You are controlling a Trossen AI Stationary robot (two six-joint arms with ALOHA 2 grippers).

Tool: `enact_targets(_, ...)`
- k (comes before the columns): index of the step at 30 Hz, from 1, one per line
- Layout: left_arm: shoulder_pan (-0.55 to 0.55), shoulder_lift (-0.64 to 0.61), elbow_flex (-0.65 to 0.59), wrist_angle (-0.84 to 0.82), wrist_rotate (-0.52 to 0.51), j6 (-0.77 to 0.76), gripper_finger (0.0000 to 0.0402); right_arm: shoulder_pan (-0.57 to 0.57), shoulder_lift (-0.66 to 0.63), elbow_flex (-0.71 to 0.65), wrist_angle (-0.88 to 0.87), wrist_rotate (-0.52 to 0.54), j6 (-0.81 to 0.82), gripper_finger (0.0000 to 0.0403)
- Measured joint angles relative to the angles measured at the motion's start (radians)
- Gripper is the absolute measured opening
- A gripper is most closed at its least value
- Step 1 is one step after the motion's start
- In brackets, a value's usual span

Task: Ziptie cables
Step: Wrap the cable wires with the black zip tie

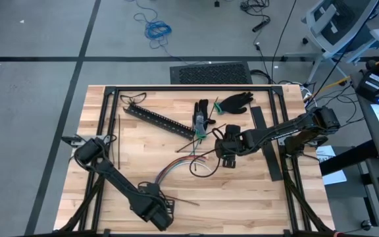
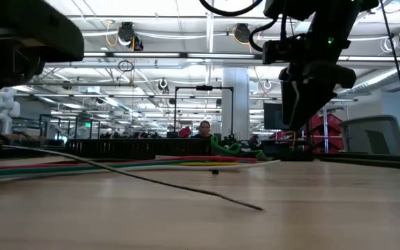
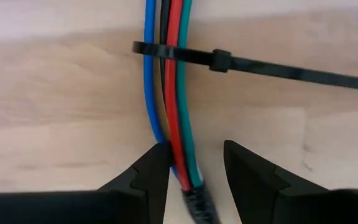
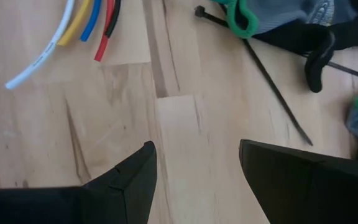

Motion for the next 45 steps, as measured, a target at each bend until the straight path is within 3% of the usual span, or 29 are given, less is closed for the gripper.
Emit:
enact_targets(18,-0.006,0.008,0.009,-0.201,0.040,0.017,0.0150,-0.003,0.000,0.000,0.000,-0.031,0.003,0.0219)
enact_targets(28,-0.021,0.006,0.081,-0.348,0.049,0.029,0.0150,-0.006,0.000,0.000,0.022,-0.033,0.028,0.0219)
enact_targets(45,-0.039,0.006,0.024,-0.240,0.015,0.037,0.0150,-0.018,0.000,0.000,0.022,-0.057,0.048,0.0220)
